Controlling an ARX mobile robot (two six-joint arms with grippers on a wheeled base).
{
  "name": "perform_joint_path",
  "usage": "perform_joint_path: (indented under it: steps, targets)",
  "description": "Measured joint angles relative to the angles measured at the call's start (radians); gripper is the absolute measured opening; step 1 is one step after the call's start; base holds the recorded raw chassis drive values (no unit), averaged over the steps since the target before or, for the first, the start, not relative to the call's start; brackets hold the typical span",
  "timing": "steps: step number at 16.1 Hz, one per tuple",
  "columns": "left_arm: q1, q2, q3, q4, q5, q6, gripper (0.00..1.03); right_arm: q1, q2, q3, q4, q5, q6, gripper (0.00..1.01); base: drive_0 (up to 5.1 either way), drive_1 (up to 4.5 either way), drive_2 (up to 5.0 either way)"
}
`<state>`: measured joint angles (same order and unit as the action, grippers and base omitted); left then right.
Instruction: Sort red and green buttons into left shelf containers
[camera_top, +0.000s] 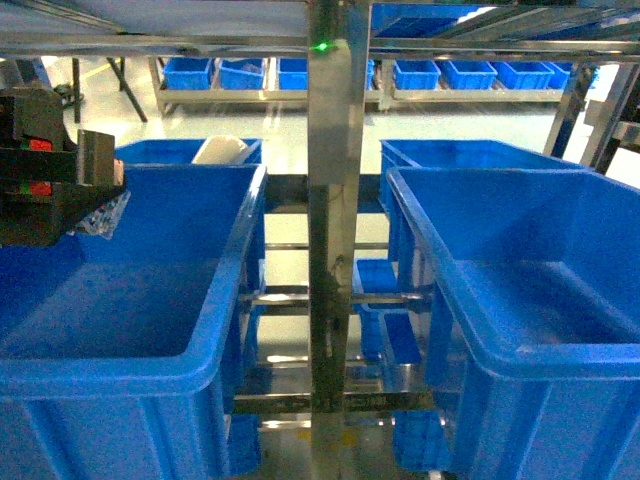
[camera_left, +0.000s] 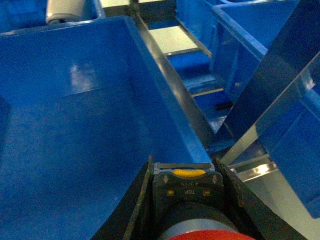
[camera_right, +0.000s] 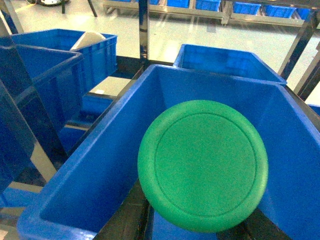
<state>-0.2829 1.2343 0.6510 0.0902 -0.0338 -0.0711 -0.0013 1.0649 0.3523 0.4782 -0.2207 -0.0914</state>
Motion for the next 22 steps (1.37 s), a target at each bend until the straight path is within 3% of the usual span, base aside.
perform_joint_path:
  steps: [22]
  targets:
    - [-0.002, 0.006, 0.000, 0.000, 0.000, 0.000, 0.29, 0.000, 0.000, 0.000, 0.001, 0.000, 0.000, 0.24, 0.0, 0.00, 0.0]
